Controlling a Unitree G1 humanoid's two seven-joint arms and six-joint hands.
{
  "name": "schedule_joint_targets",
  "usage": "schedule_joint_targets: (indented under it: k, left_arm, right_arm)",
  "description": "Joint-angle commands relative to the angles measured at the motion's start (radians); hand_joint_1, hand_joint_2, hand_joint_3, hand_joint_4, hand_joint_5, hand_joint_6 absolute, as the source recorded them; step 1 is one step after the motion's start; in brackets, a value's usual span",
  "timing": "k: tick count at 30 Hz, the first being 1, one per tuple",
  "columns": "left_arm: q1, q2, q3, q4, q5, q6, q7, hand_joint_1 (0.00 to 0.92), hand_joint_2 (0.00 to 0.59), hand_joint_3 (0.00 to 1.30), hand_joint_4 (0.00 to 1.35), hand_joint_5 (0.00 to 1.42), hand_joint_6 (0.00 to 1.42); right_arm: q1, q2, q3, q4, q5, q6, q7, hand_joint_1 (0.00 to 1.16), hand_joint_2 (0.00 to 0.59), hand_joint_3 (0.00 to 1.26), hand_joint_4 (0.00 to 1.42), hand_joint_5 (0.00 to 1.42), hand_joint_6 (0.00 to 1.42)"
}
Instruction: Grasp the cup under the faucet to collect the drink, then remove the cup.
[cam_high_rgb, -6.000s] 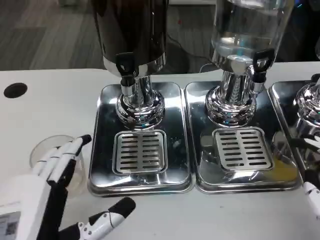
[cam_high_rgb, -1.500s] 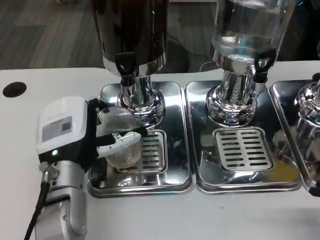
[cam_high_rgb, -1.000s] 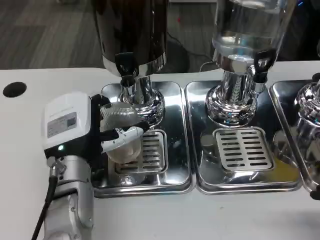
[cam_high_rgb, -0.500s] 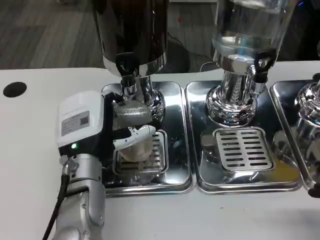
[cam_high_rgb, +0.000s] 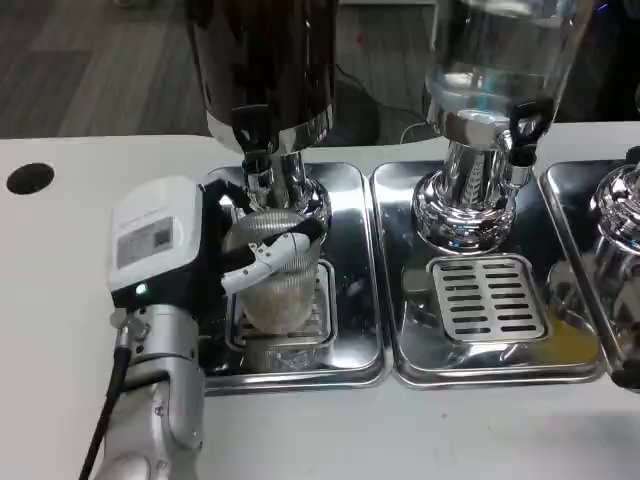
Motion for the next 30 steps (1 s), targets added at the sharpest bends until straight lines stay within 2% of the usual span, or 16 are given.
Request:
schedule_joint_targets:
  k: [1,9,14,22,30]
  left_arm:
    - [0.018,0.018,0.017,-0.025,-0.016,-0.016,0.015,0.041,0.026,0.49,0.59,0.86,1.03]
    - [0.045,0.034,0.041,-0.078,-0.015,-0.021,0.015,0.019,0.02,0.45,0.54,0.85,0.99]
    - [0.109,0.053,0.081,-0.206,-0.038,-0.073,0.032,0.019,0.024,0.38,0.36,0.81,0.98]
    - [0.139,0.058,0.138,-0.351,-0.088,-0.141,0.003,0.024,0.036,0.34,0.3,0.83,1.02]
    - [0.106,0.047,0.155,-0.393,-0.116,-0.139,-0.068,0.038,0.046,0.33,0.28,0.89,1.07]
  right_arm:
    - [-0.003,0.002,0.004,0.0,-0.01,0.009,0.001,0.47,0.448,0.31,0.19,0.12,0.02]
    - [-0.013,0.005,0.013,-0.003,-0.018,0.023,0.0,0.47,0.448,0.31,0.19,0.12,0.02]
    - [-0.018,0.006,0.017,-0.002,-0.021,0.03,0.0,0.47,0.448,0.31,0.19,0.12,0.02]
    - [-0.027,0.011,0.027,-0.008,-0.032,0.038,-0.001,0.47,0.448,0.31,0.19,0.12,0.02]
    - [-0.024,0.013,0.031,-0.02,-0.031,0.038,-0.003,0.47,0.448,0.31,0.19,0.12,0.02]
